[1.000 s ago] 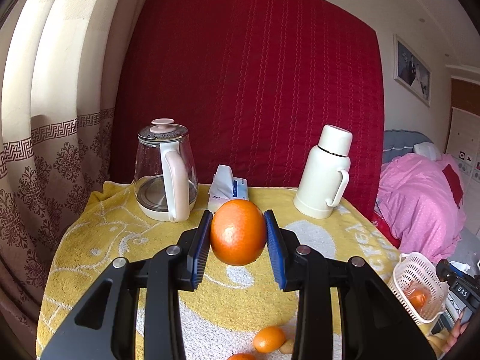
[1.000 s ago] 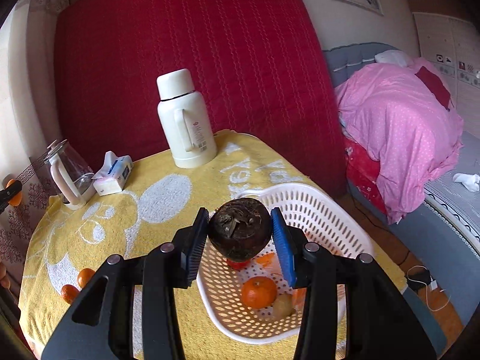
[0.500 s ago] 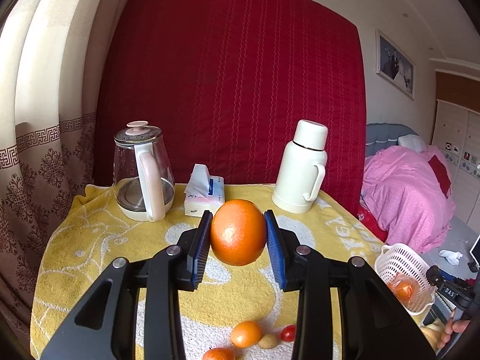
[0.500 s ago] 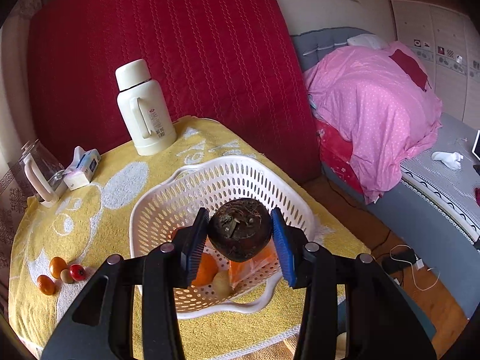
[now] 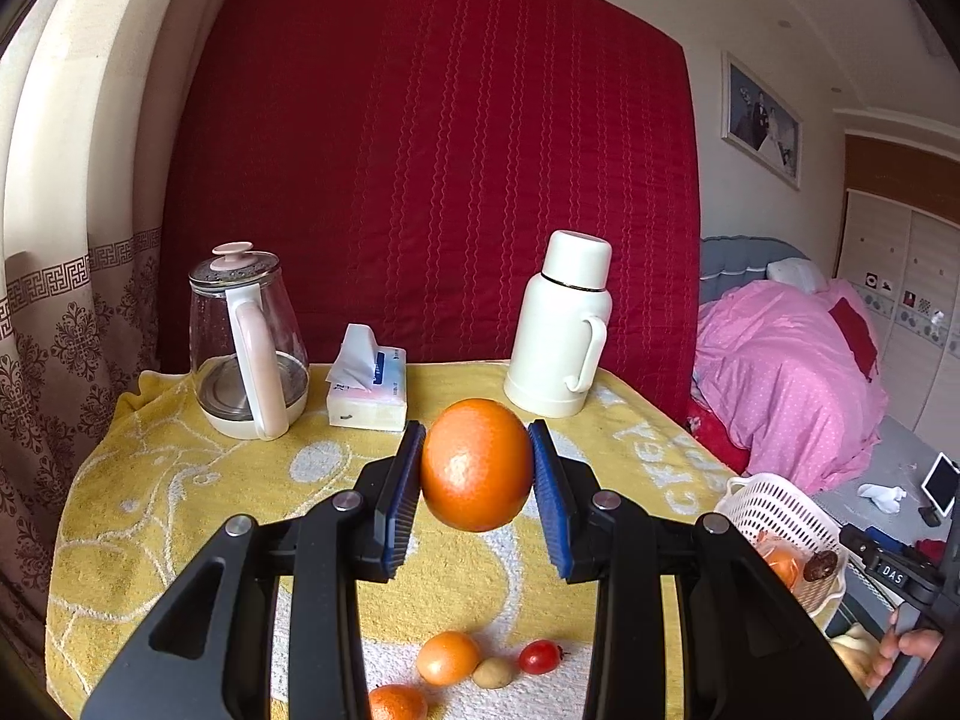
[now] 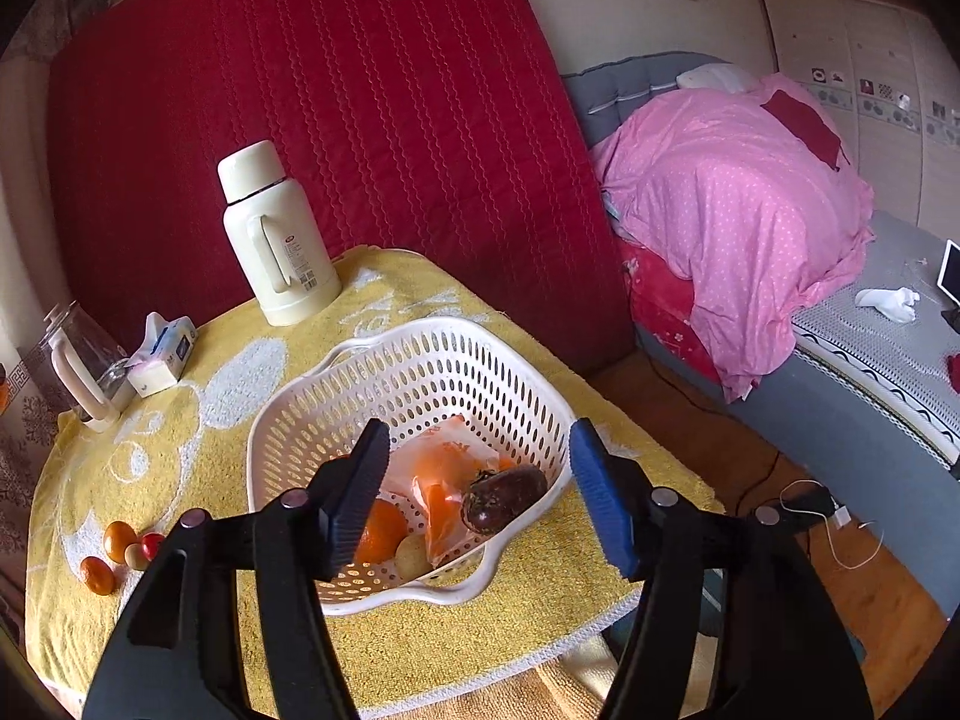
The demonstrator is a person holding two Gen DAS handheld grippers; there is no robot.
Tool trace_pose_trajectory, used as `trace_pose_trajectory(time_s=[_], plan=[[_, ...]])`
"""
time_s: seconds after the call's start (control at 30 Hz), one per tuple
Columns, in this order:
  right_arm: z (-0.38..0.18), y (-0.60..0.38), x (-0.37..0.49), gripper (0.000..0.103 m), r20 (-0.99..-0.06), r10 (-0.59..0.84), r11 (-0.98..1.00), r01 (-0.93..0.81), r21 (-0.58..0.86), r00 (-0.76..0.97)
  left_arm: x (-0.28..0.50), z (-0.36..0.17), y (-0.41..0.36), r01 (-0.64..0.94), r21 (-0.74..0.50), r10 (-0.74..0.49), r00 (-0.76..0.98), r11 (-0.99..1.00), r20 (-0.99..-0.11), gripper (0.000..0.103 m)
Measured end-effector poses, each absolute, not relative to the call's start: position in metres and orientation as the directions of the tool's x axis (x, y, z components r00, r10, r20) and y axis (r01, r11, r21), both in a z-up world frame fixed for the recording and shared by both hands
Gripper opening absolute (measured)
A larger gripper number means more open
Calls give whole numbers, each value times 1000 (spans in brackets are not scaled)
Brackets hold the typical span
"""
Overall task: Organize fruits
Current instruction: 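Carry the dark brown fruit into the white basket and open the right tool, then carry the mandarin into the white basket and open the left tool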
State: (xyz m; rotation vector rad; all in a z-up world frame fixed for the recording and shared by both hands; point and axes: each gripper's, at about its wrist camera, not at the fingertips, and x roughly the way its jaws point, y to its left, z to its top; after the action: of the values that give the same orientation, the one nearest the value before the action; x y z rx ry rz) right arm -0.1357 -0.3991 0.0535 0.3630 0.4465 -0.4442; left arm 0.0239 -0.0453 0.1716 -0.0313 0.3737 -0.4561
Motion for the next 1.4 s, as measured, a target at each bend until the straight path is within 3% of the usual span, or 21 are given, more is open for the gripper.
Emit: trace_pose_trajectory(time_s=[0.13,0.23,0.67,1.23,1.33,1.37,1.4], plan=[[53,-393,-139,71,-468,-321,857,463,227,823,18,172,-54,447,-109,-455,820,888,-347,35],[53,-394,-143,81,-460,-285,863,434,258,841,14,168,-64,470,-126,-482,796,873,-367,35],[68,-428,-165,84,-383,-316,860,432,270,868,-11,146,-154,606,-116,-581,666,787,-467,35],[74,-465,-173,85,-370,-343,837,460,298,864,-31,89,-276,769,-152,-672,421,620,-609,35],[73,-468,-174,86,-373,-345,829,466,309,861,-31,87,-280,772,-162,-678,413,615,-609,39],[73,-468,-174,87,-373,-346,828,467,310,861,-29,88,-280,774,-165,-682,409,612,-607,45],[73,-468,-174,88,-372,-345,828,466,310,861,-29,89,-280,775,-168,-685,408,609,-603,58]])
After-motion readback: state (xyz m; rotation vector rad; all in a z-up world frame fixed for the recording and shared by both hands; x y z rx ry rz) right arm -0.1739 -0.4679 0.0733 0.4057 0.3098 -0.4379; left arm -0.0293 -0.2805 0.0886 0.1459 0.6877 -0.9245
